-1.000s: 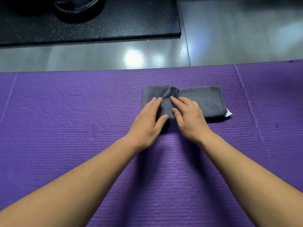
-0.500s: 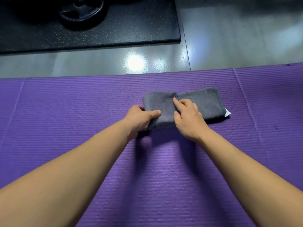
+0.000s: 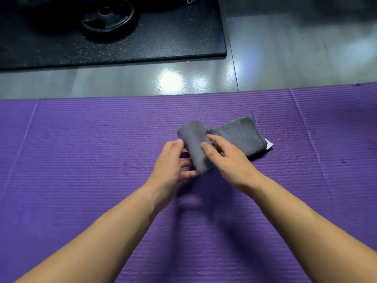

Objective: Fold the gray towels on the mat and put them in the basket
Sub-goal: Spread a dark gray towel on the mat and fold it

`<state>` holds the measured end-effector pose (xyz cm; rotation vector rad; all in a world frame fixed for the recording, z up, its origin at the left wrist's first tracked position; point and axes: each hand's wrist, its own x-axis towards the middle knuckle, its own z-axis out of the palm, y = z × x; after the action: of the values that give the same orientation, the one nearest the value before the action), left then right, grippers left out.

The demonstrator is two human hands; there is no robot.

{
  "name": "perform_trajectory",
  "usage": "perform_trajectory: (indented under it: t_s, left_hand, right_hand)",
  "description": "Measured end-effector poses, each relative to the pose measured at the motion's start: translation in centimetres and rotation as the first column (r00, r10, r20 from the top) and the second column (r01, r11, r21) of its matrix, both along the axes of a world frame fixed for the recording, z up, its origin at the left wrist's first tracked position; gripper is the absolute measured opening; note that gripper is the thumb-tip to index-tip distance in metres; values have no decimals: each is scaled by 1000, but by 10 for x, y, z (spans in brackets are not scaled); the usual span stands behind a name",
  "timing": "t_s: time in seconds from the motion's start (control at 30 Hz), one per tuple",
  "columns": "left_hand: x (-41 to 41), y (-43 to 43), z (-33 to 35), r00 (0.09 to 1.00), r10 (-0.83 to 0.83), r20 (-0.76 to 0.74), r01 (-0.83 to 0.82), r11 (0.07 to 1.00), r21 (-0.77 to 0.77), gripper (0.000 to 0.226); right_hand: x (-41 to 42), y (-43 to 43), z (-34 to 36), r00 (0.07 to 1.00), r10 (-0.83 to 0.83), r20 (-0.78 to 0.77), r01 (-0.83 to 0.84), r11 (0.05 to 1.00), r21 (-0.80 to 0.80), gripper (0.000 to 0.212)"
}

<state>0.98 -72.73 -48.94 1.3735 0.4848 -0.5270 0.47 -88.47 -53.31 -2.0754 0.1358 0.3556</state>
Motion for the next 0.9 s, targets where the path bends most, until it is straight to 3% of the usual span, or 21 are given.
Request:
perform_trajectory:
  t_s: [0.1,0.17,0.2,0.27,0.33,0.37,0.43,0.5,0.57,0.63,0.67,0.73,0.83,0.9]
  left_hand:
    - [-3,-16,13,997,-48,61,51,998,-42,15]
    - [-3,-21,9,968,-179,174,166,982,91,26]
    - [-1,-20,4,925,-286,251,224,943,248,27]
    - [9,-16,-4,785,-516,343,237,762,603,38]
    - [22,-13,-11,699,-652,295,243,604,759,71]
    - [29,-12,-12,693,-680,237,313,581,752,85]
    - [39,-16,-15,682,-721,124,487,574,658,90]
    - [47,-23,-25,648,-760,51,539,505,675,74]
    - [51,-29,-31,672,-741,19,513,483,710,67]
    - [53,-35,-36,698,-716,-16,502,474,723,65]
    - [52,-37,-36,707,-706,-39,506,466,725,62]
    - [47,-41,-39,734,-674,-83,516,474,713,62]
    - [37,-46,-44,797,-589,-133,498,516,697,84]
    - [30,-48,-48,810,-563,-166,499,513,699,83]
  right_hand:
    - [1,-16,12,996,-58,-65,75,952,296,63]
    - [2,-34,14,986,-33,-165,111,865,489,51]
    - [2,-42,13,974,-1,-228,133,817,561,49]
    - [-1,-55,8,940,46,-339,190,754,629,51]
    - [-4,-61,5,911,45,-411,262,705,659,49]
    - [-6,-63,4,899,31,-436,299,685,665,45]
    - [-6,-63,0,883,-45,-467,370,681,633,34]
    - [-4,-63,-7,875,-252,-414,448,745,493,35]
    - [-3,-62,-15,861,-452,-232,499,839,215,48]
    - [-5,-60,-15,870,-490,-55,484,870,-95,51]
    - [-7,-59,-15,878,-478,-28,466,867,-176,53]
    - [-9,-58,-16,884,-464,-59,444,873,-202,63]
    - [-13,-57,-25,856,-478,-199,460,878,-133,79]
    - [-17,-59,-33,822,-491,-289,497,866,-57,87]
